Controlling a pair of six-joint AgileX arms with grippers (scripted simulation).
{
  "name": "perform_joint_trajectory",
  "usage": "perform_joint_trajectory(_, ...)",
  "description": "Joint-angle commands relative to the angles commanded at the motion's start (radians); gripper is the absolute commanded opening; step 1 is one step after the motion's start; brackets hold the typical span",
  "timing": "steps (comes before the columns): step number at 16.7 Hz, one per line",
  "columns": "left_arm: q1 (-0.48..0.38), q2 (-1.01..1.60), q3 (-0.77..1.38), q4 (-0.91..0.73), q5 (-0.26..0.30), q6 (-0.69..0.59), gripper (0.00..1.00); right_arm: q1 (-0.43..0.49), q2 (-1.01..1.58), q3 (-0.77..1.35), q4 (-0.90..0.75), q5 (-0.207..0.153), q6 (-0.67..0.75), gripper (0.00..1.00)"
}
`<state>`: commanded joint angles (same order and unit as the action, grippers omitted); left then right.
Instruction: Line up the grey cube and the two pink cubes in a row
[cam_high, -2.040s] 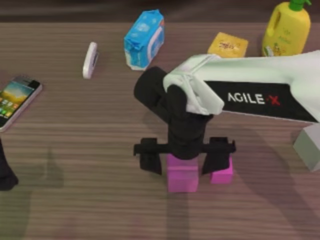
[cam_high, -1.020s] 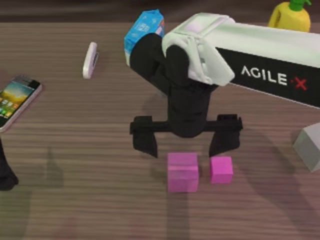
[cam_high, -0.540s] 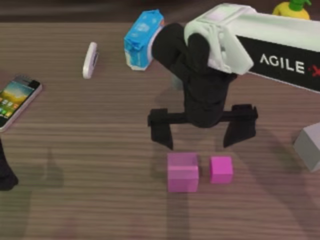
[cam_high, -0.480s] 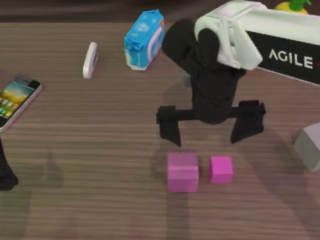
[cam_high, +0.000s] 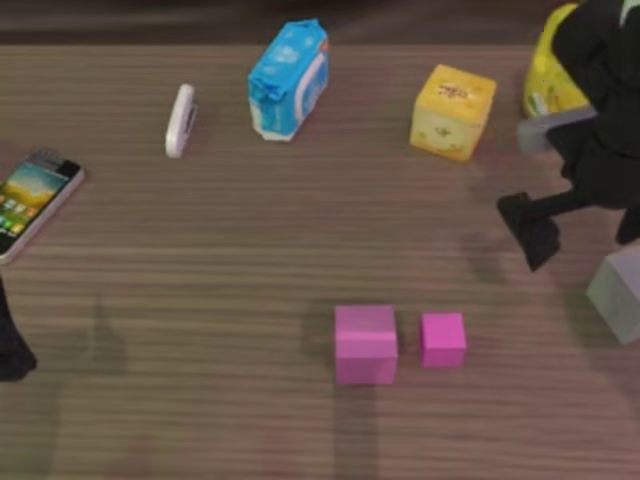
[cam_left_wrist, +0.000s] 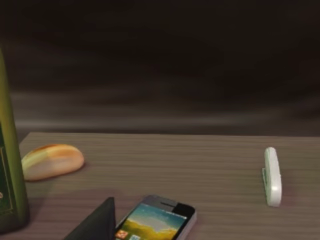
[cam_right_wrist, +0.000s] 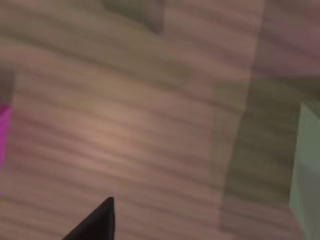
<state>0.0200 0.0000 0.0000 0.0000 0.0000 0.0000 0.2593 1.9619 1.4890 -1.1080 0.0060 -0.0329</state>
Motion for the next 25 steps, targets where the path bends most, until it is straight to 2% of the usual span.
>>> perform_joint_trajectory(3,0.000,0.000,0.000,0.000,0.000,0.000,1.00,-0.128,-0.050,-0.068,0.023,-0.003,-0.177,1.00)
perform_joint_trajectory(6,0.000,0.000,0.000,0.000,0.000,0.000,1.00,-0.198,-0.078,-0.104,0.036,-0.005,-0.258,1.00)
perform_joint_trajectory(13,0.000,0.000,0.000,0.000,0.000,0.000,1.00,-0.199,-0.070,-0.114,0.051,-0.005,-0.261,1.00)
perform_joint_trajectory(21,0.000,0.000,0.000,0.000,0.000,0.000,1.00,-0.200,0.048,-0.280,0.342,-0.005,-0.259,1.00)
perform_joint_trajectory(25,0.000,0.000,0.000,0.000,0.000,0.000,1.00,-0.201,0.061,-0.297,0.369,-0.004,-0.259,1.00)
